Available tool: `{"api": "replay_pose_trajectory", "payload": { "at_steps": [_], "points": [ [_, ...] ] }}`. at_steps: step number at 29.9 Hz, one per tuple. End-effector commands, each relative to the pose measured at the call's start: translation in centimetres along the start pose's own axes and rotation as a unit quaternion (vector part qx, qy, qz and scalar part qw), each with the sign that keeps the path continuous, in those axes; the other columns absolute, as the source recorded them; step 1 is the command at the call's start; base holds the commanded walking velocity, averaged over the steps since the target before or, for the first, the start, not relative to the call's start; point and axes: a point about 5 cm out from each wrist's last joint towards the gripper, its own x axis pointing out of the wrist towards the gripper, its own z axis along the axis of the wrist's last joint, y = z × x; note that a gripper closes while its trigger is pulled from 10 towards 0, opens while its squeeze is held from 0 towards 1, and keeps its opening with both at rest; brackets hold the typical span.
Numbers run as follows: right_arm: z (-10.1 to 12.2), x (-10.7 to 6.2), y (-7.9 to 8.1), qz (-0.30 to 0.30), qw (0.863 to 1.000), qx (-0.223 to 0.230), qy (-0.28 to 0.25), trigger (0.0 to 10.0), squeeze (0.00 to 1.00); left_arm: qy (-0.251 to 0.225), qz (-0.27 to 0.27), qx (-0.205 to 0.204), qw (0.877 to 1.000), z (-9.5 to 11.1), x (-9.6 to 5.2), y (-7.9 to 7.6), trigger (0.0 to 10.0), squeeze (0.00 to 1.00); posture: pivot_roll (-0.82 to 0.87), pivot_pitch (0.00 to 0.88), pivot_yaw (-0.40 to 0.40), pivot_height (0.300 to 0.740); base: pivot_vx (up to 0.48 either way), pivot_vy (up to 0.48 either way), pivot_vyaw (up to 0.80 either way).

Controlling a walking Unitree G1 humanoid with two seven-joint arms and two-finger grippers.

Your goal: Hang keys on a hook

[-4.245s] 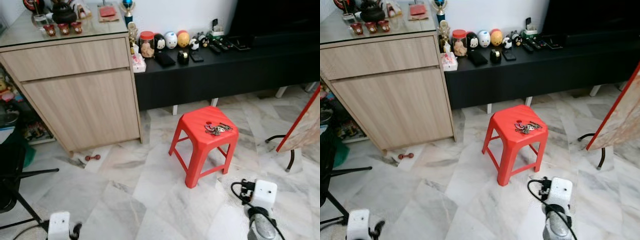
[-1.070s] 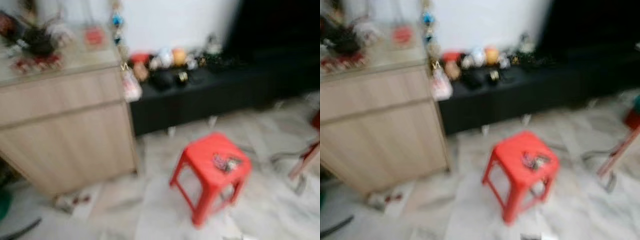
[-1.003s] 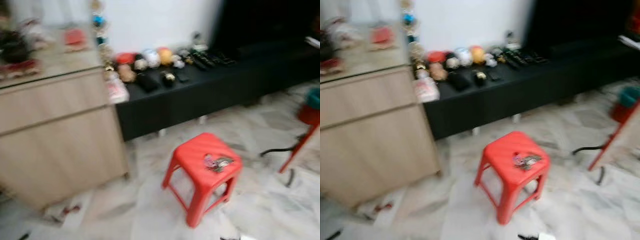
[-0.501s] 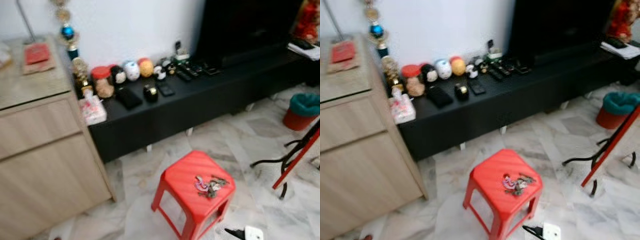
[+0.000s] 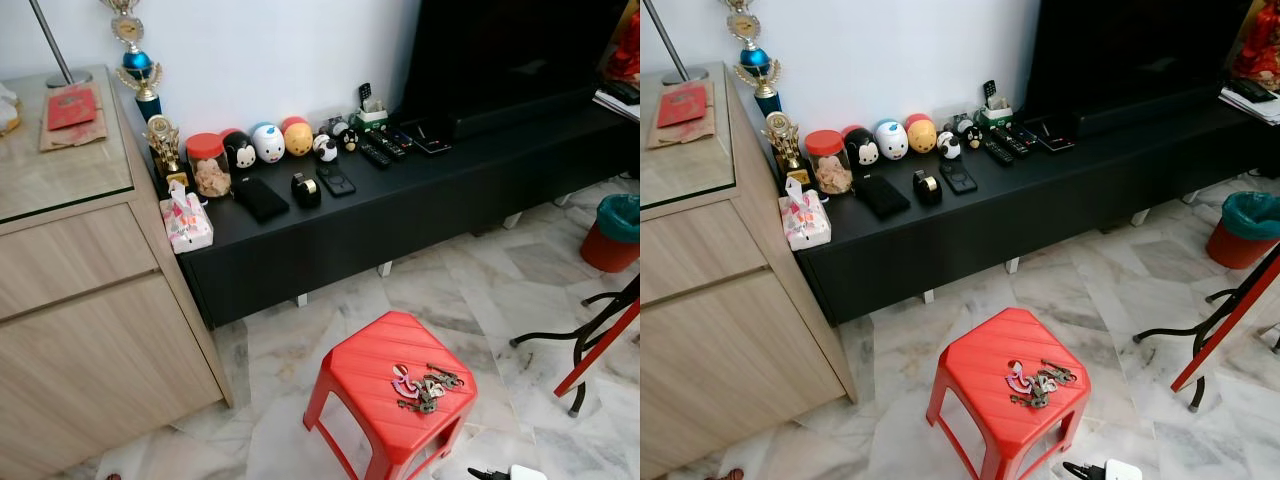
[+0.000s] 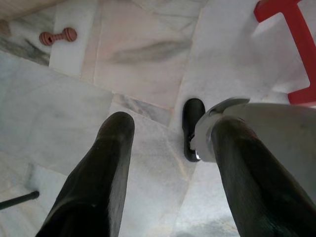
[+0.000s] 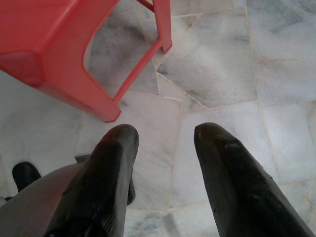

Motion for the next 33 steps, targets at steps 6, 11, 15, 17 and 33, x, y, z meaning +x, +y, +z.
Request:
{"api": "replay_pose_trajectory", "payload": {
  "at_steps": [6,11,15,17,33],
  "points": [
    [0.4,0.1,0.6,-0.002,1.0,0.008,-0.011,10.0,0.0,0.005,-0.003,0.003,1.0,-0.3,-0.1,-0.2,10.0,0.0,-0.02,0.0,-0.039,0.74,0.0,-0.417,0.0],
    [1.0,0.4,2.5,0.009,1.0,0.003,-0.016,10.0,0.0,0.004,-0.002,0.001,1.0,-0.3,-0.1,-0.2,10.0,0.0,-0.03,0.0,-0.042,0.74,0.0,-0.386,0.0],
    [1.8,0.5,2.7,0.011,0.999,0.005,-0.032,10.0,0.0,0.001,0.004,-0.006,1.0,-0.3,-0.1,-0.2,10.0,0.0,-0.03,0.0,-0.045,0.74,0.0,0.0,0.0],
    [2.5,0.6,2.6,0.011,0.999,0.009,-0.047,10.0,0.0,-0.007,0.011,-0.008,1.0,-0.2,-0.1,-0.1,10.0,0.0,-0.04,0.0,-0.043,0.74,0.0,0.0,0.0],
    [14.5,-1.3,6.0,0.077,0.939,-0.045,-0.332,10.0,0.0,-0.355,0.004,-0.018,0.935,16.4,-0.4,-1.7,10.0,0.0,-0.04,0.0,-0.054,0.74,0.0,0.0,0.0]
  ]
}}
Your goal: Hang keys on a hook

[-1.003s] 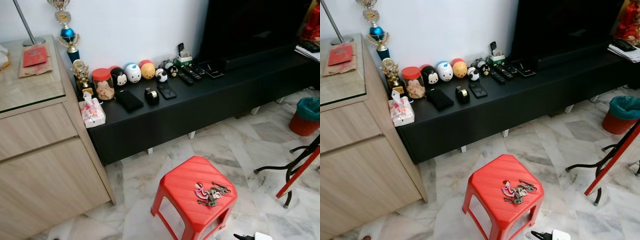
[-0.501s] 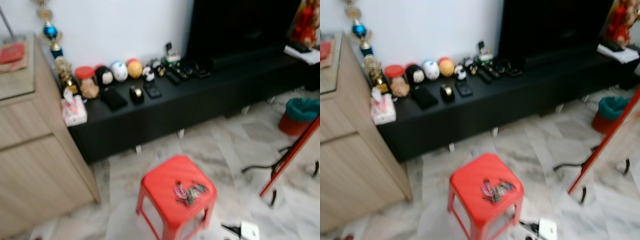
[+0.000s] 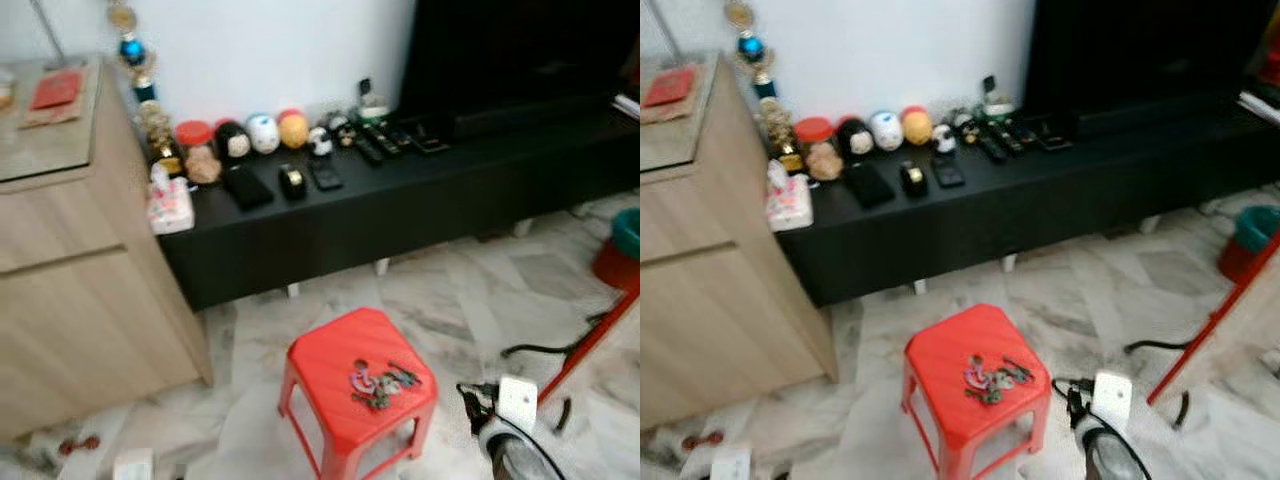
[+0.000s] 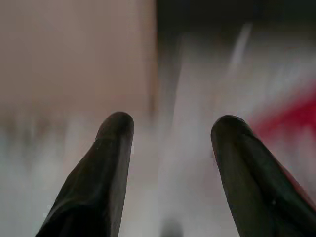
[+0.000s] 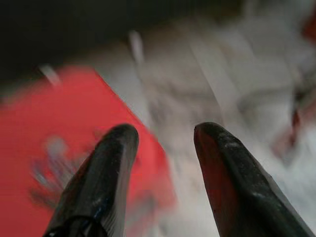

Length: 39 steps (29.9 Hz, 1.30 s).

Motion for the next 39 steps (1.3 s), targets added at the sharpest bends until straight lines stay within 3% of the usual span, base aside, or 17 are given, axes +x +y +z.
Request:
{"api": "replay_pose_trajectory", "payload": {
  "at_steps": [1,6,11,13,18,26,39],
  "points": [
    [2.1,0.4,0.8,0.017,0.998,-0.018,-0.065,10.0,0.0,-0.101,-0.025,0.005,0.995,3.9,1.0,-1.0,10.0,0.0,-0.03,0.0,-0.058,0.74,0.0,0.0,0.0],
    [2.8,-0.2,1.5,0.039,0.993,-0.024,-0.11,10.0,0.0,-0.156,-0.065,-0.013,0.985,5.7,0.4,-2.2,10.0,0.0,-0.04,0.0,-0.061,0.74,0.0,0.0,0.0],
    [2.7,-1.8,2.3,0.069,0.986,-0.03,-0.148,10.0,0.0,-0.182,-0.077,-0.024,0.98,5.9,-1.7,-2.9,10.0,0.0,-0.03,0.0,-0.066,0.74,0.0,0.0,0.0],
    [2.7,-2.0,2.4,0.07,0.986,-0.031,-0.149,10.0,0.0,-0.182,-0.077,-0.025,0.98,5.9,-1.9,-3.0,10.0,0.0,-0.03,0.0,-0.066,0.74,0.0,0.0,0.0],
    [1.0,-2.5,2.6,0.088,0.987,-0.061,-0.119,10.0,0.0,-0.165,-0.077,-0.024,0.983,5.3,-2.4,-2.7,10.0,0.0,-0.03,0.0,-0.061,0.74,0.0,0.0,0.0],
    [1.0,-2.2,2.3,0.088,0.989,-0.073,-0.09,10.0,0.0,-0.162,-0.088,-0.023,0.983,6.4,-2.4,-3.0,10.0,0.0,-0.02,0.0,-0.059,0.74,0.0,0.0,0.0],
    [-0.3,-2.3,1.1,0.066,0.994,-0.068,-0.048,10.0,0.0,-0.142,-0.097,-0.011,0.985,6.2,-2.7,-3.3,10.0,0.0,-0.02,0.0,-0.061,0.662,0.0,0.0,0.0]
  ]
}}
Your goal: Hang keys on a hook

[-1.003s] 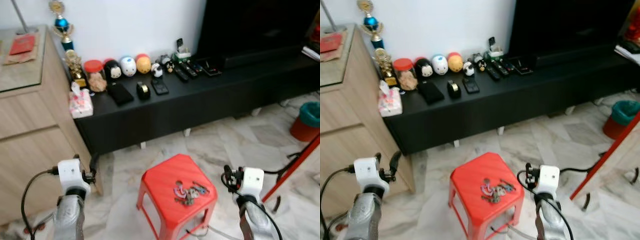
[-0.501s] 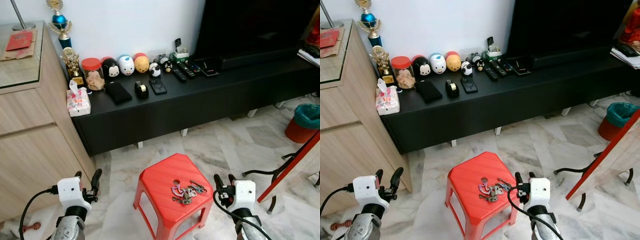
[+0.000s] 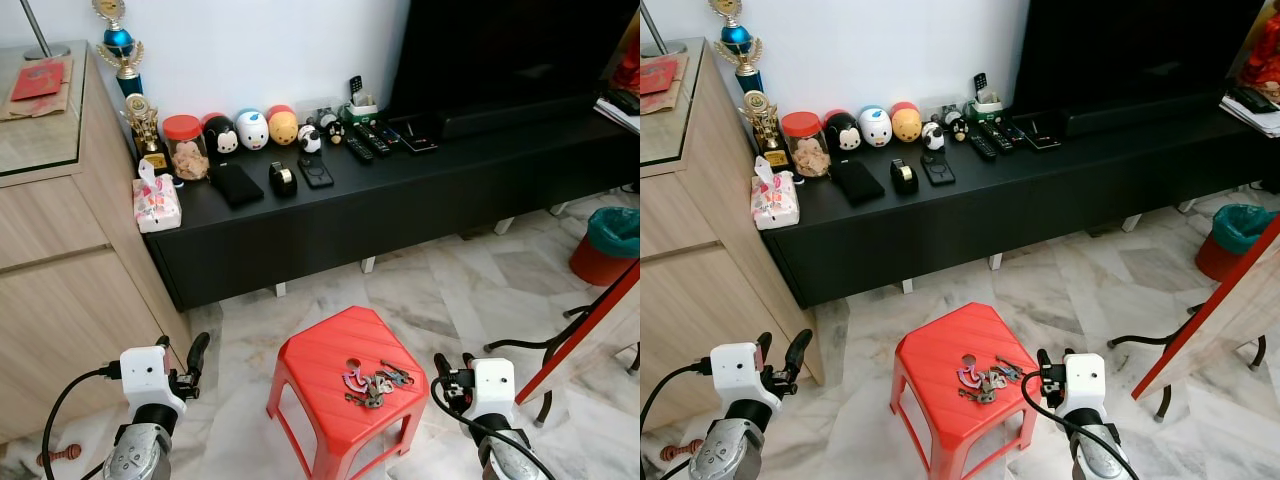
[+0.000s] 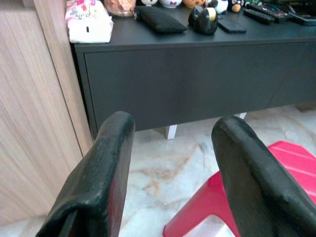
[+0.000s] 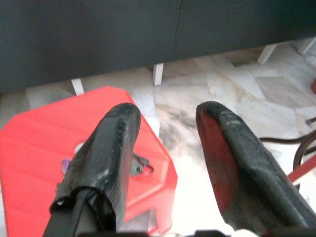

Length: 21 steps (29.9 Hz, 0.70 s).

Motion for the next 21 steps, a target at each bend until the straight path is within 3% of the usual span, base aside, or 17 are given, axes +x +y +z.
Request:
{"api": "replay_pose_trajectory", "payload": {
  "at_steps": [1,9,21],
  "points": [
    [-0.7,-0.4,-0.3,-0.008,1.0,0.005,0.018,10.0,0.0,0.004,-0.006,0.004,1.0,0.1,-0.1,-0.2,10.0,0.0,-0.02,0.0,-0.061,0.662,0.0,0.0,0.0],
    [-1.3,-0.5,-0.6,-0.022,0.999,0.012,0.036,10.0,0.0,0.006,-0.004,0.004,1.0,0.2,0.0,-0.2,10.0,0.0,-0.01,0.0,-0.069,0.612,0.0,0.0,0.0],
    [-2.0,-0.2,-1.0,-0.033,0.997,0.03,0.065,10.0,0.0,0.014,-0.004,0.002,1.0,0.2,0.3,-0.2,10.0,0.0,-0.01,0.0,-0.069,0.612,0.0,0.0,0.0]
  ]
}}
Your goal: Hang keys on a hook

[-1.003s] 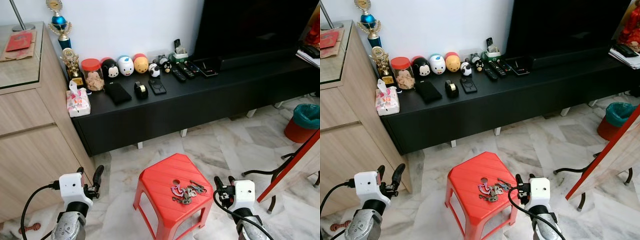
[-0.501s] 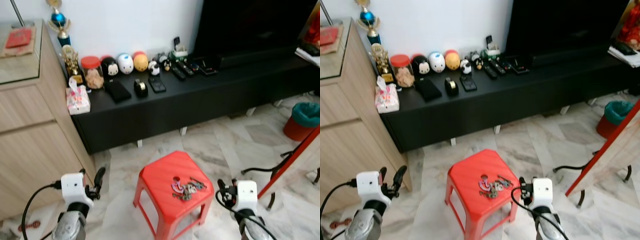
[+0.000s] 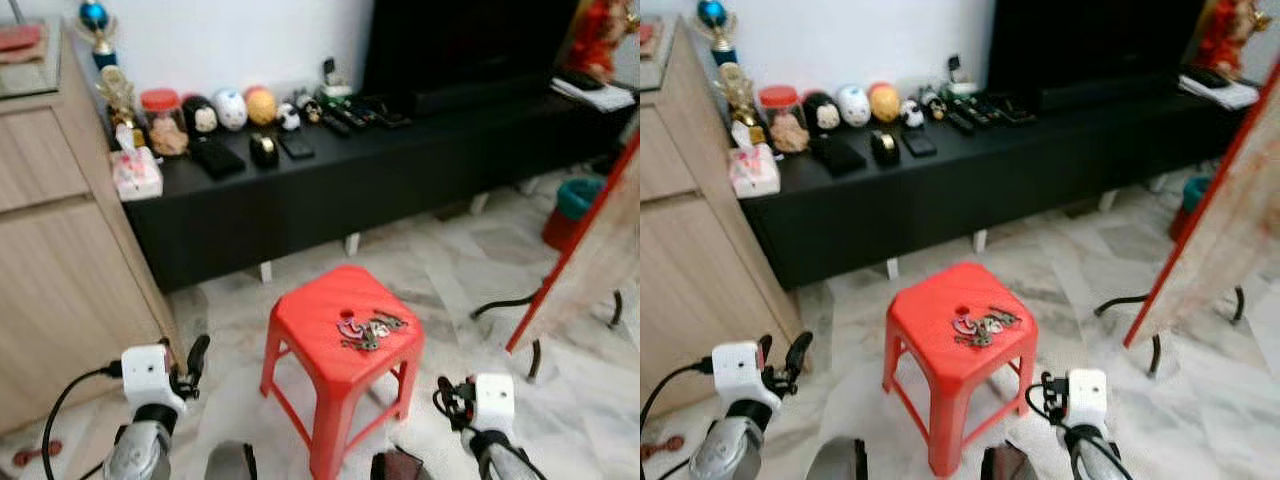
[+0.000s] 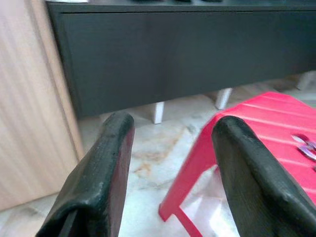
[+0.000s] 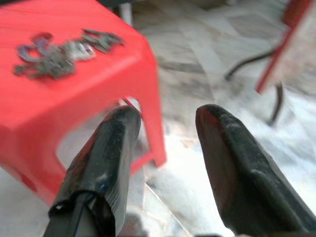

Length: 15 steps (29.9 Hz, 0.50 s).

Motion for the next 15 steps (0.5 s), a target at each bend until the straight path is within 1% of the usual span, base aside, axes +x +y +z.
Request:
{"api": "replay_pose_trajectory", "payload": {
  "at_steps": [1,5,12,15],
  "points": [
    [0.69,0.47,-0.54,-0.009,1.0,0.001,-0.003,10.0,0.0,0.008,-0.004,-0.004,1.0,-0.27,-0.01,-0.37,10.0,0.0,-0.01,0.0,-0.069,0.612,0.0,0.0,0.0],
    [0.51,0.5,-0.89,-0.022,1.0,-0.003,0.003,10.0,0.0,0.011,-0.005,-0.004,1.0,-0.26,0.12,-0.4,10.0,0.0,-0.01,0.0,-0.068,0.612,0.0,0.0,0.0],
    [0.75,0.63,-0.96,-0.019,1.0,-0.01,-0.003,10.0,0.0,0.01,-0.004,-0.002,1.0,-0.15,0.32,-0.43,10.0,0.0,-0.01,0.0,-0.066,0.612,0.0,0.0,0.0],
    [0.83,0.71,-0.95,-0.018,1.0,-0.01,-0.004,10.0,0.0,0.008,-0.004,0.0,1.0,-0.07,0.48,-0.48,10.0,0.0,-0.01,0.0,-0.068,0.612,0.0,0.0,0.78]
  ]
}}
